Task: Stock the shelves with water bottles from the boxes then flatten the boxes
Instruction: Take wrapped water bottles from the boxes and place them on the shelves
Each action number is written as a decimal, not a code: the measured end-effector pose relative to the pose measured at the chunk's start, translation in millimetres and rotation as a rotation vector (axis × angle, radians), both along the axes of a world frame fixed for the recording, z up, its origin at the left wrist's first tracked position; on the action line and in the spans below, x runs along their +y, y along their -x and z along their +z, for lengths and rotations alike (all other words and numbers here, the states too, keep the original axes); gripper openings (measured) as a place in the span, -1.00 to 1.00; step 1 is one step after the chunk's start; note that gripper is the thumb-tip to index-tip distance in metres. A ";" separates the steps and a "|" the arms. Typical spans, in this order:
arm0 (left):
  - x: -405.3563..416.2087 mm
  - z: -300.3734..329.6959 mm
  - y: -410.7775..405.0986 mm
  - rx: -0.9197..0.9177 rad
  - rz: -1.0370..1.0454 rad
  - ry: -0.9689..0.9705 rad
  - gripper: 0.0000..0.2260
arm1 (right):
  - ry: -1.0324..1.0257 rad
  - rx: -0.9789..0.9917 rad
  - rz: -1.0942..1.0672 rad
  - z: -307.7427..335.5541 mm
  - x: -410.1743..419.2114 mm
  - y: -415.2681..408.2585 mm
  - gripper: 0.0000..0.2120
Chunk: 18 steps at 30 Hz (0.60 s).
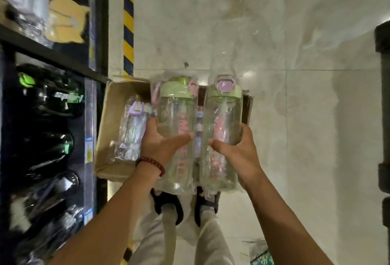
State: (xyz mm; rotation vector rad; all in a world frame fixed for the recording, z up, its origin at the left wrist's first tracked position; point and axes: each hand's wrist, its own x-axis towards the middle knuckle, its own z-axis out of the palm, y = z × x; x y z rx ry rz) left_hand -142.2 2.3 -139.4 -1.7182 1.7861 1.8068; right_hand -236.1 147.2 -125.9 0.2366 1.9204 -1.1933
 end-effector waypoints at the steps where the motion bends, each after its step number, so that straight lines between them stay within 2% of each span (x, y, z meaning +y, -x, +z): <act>1: -4.9 21.1 -0.1 0.036 0.011 0.021 -0.37 | 0.006 0.021 0.007 19.6 -2.9 0.8 -0.36; 3: -14.4 64.9 0.0 0.079 0.021 0.054 -0.37 | 0.017 0.076 0.039 60.9 -8.2 1.2 -0.35; 5: -22.7 108.8 -1.3 0.106 0.038 0.081 -0.22 | 0.027 0.150 0.060 104.5 -12.9 0.8 -0.33; 7: -29.0 153.2 -4.7 0.159 0.044 0.116 -0.16 | 0.046 0.216 0.070 148.9 -17.4 -0.9 -0.32; 13: -37.8 289.8 -22.8 0.299 0.030 0.204 -0.24 | 0.087 0.389 0.093 281.0 -29.5 -14.4 -0.28; 16: -40.9 344.3 -31.5 0.361 0.032 0.242 -0.38 | 0.127 0.454 0.083 334.4 -36.8 -25.4 -0.26; 18: -44.1 373.4 -37.8 0.406 0.060 0.276 -0.38 | 0.148 0.502 0.088 364.4 -40.6 -32.9 -0.23</act>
